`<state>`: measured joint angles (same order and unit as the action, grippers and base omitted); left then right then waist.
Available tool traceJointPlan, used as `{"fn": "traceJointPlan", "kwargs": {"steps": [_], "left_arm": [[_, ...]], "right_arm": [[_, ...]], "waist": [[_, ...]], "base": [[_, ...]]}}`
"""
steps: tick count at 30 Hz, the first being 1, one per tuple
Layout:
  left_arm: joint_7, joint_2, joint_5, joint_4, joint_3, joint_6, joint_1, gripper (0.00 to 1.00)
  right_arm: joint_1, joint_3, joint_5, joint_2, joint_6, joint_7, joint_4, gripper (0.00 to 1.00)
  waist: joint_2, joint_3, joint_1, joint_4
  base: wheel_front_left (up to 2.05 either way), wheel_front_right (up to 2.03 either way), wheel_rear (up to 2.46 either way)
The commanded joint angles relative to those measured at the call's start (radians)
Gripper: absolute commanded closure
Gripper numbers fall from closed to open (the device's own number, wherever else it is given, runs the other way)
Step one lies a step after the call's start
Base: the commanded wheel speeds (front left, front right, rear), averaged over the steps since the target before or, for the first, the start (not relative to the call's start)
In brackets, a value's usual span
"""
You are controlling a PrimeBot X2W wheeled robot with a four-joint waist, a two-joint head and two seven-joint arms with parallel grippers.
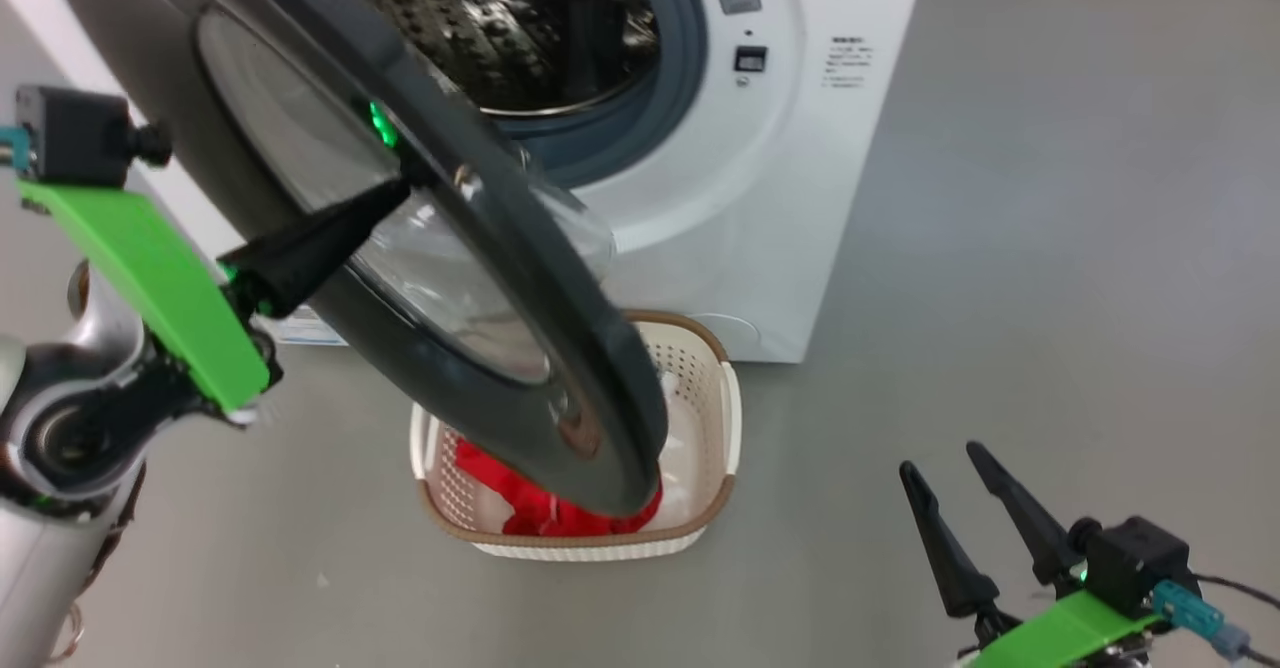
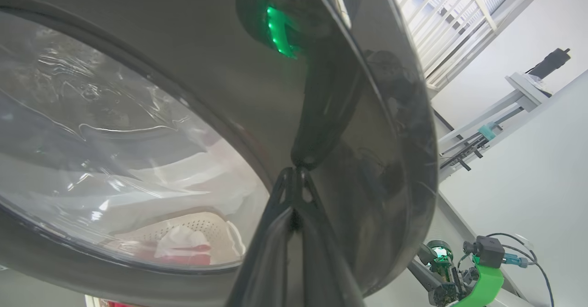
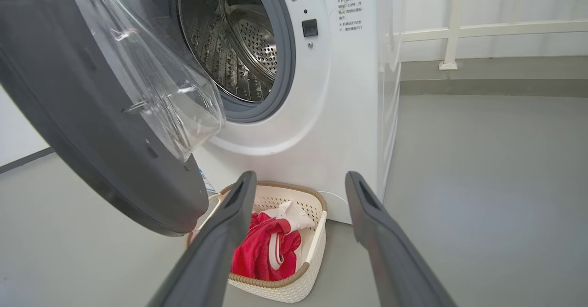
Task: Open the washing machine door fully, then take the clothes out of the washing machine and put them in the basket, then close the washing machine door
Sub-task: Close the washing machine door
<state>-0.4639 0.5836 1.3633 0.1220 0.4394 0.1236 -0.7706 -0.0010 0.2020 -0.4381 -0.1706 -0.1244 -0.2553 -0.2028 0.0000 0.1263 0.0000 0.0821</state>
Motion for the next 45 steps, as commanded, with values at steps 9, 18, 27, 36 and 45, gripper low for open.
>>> {"fn": "traceJointPlan", "kwargs": {"steps": [9,18,27,36,45], "left_arm": [[0.122,0.017,-0.021,0.073,0.002,0.007,-0.172,1.00],[0.213,0.038,-0.025,0.194,0.033,0.007,-0.273,1.00],[0.337,0.049,-0.016,0.308,0.033,0.007,-0.331,1.00],[0.388,0.055,0.002,0.358,0.072,0.007,-0.340,1.00],[0.429,0.052,0.039,0.332,0.118,0.007,-0.279,1.00]], "right_arm": [[-0.093,0.011,0.005,0.018,-0.006,-0.006,0.034,0.00],[-0.124,0.012,0.002,0.045,-0.006,-0.006,0.035,0.00],[-0.142,0.011,-0.001,0.065,-0.006,-0.006,0.033,0.00],[-0.133,0.006,0.001,0.068,-0.006,-0.006,0.029,0.00],[-0.115,0.005,0.005,0.054,-0.006,-0.006,0.028,0.00]], "waist": [[0.0000,0.098,0.0000,-0.111],[0.0000,0.151,0.0000,-0.196],[0.0000,0.169,0.0000,-0.262],[0.0000,0.153,0.0000,-0.273],[0.0000,0.112,0.0000,-0.238]], "base": [[0.00,0.00,0.00],[0.00,0.00,0.00],[0.00,0.00,0.00],[0.00,0.00,0.00],[0.00,0.00,0.00]]}}
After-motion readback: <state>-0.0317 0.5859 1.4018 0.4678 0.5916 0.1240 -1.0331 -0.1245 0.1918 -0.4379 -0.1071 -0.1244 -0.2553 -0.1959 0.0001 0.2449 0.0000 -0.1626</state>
